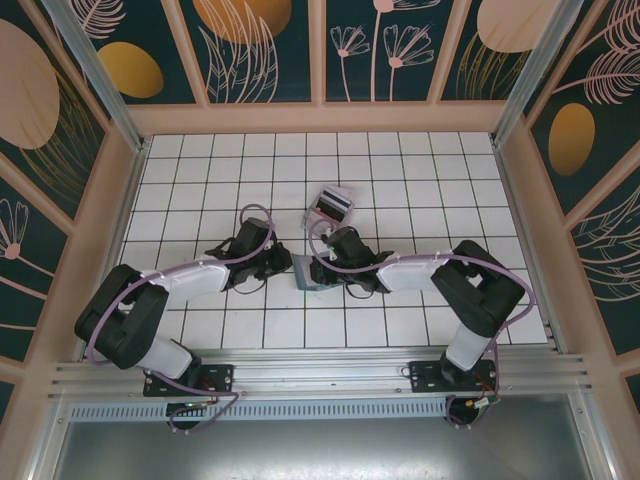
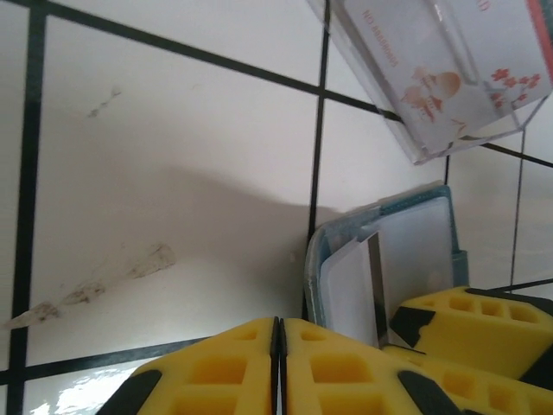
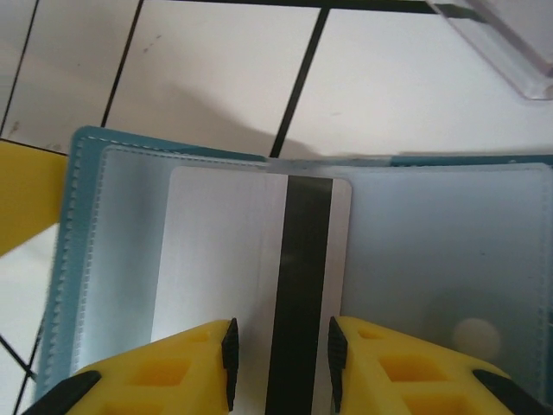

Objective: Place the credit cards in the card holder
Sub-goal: Insert the credit card into the card slot.

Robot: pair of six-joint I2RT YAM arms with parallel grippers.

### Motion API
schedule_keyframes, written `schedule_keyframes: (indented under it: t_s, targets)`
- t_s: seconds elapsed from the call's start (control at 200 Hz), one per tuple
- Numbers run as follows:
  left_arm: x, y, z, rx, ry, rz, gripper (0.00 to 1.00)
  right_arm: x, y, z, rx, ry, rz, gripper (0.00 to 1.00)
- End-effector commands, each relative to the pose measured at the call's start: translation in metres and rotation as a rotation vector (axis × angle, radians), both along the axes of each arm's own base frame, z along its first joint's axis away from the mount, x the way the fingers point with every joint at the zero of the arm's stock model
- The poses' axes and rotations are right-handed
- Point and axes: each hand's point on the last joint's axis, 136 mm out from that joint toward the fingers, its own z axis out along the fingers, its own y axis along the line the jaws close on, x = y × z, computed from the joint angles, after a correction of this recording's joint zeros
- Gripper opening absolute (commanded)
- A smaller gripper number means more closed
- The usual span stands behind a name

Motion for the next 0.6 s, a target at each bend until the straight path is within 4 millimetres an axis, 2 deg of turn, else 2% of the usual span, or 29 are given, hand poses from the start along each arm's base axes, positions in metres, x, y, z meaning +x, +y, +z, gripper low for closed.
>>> schedule_keyframes:
  t_s: [0.0,0.145,0.335,0.485,0.596]
  targets:
    - [-0.013,0.011,-0.019,0.04,0.04,0.011,0.12,-0.01,0.019,0.001,0.062,0.045,0.046,0.37]
    - [-0.023,0.019,-0.033,0.061,0.065,0.02,0.12,-0.01,0.026,0.001,0.086,0.057,0.066,0.37]
    - [-0.024,0.019,-0.039,0.063,0.073,0.019,0.11,-0.017,0.039,0.002,0.12,0.082,0.139,0.37]
    - [-0.022,0.019,-0.039,0.068,0.068,0.016,0.11,-0.022,0.037,-0.006,0.089,0.098,0.153,0.37]
    - [-0.021,0.024,-0.037,0.107,0.061,0.02,0.11,-0.022,0.034,-0.005,0.085,0.099,0.155,0.37]
